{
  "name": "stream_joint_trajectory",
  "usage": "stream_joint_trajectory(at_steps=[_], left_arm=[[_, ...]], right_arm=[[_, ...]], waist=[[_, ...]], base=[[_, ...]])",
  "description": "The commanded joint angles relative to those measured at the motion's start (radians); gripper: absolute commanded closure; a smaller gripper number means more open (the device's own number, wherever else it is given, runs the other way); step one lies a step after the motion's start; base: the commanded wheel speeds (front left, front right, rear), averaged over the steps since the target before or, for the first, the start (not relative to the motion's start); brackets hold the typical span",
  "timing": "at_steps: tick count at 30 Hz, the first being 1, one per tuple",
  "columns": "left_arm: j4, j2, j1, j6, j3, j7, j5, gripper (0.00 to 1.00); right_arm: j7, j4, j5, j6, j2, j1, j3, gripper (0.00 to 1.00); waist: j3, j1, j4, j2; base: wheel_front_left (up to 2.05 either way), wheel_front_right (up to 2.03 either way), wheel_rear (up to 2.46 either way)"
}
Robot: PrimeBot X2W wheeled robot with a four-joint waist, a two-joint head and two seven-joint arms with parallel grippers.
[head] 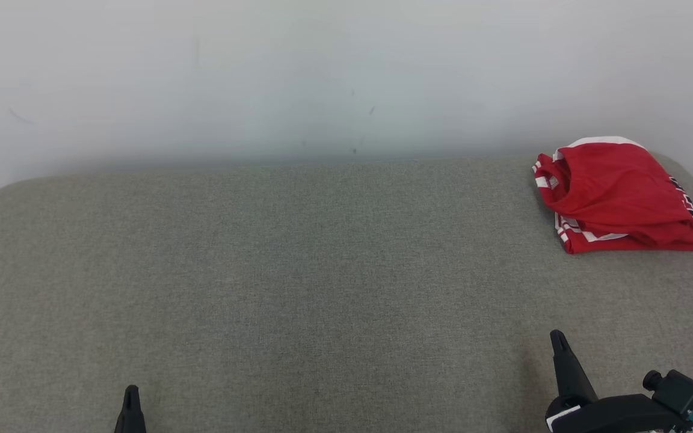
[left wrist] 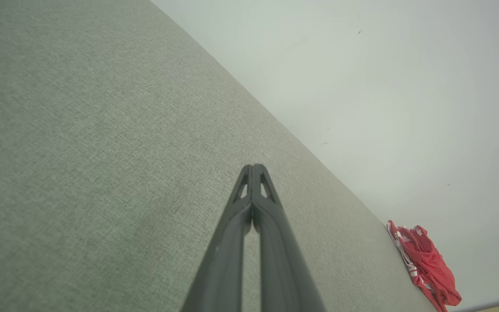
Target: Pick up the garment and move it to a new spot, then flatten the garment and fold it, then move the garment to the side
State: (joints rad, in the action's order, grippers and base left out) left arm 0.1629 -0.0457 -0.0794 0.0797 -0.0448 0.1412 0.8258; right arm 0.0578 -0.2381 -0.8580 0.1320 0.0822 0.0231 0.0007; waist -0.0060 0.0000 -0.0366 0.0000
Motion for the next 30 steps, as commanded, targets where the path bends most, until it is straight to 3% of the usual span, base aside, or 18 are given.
stream_joint_trajectory(at_steps=[1, 30], left_arm=[[-0.017, -0.004, 0.019, 0.006, -0.005, -0.005, 0.039, 1.0], [-0.044, -0.005, 0.028, 0.027, -0.015, -0.056, 0.371, 1.0]], right_arm=[[-0.009, 0.009, -0.036, -0.001, 0.008, 0.028, -0.006, 1.0], [-0.115, -0.018, -0.366, -0.001, 0.008, 0.072, -0.04, 1.0]], waist=[[0.0, 0.0, 0.001, 0.0], [0.003, 0.0, 0.013, 0.0]], base=[[0.0, 0.0, 0.0], [0.0, 0.0, 0.0]])
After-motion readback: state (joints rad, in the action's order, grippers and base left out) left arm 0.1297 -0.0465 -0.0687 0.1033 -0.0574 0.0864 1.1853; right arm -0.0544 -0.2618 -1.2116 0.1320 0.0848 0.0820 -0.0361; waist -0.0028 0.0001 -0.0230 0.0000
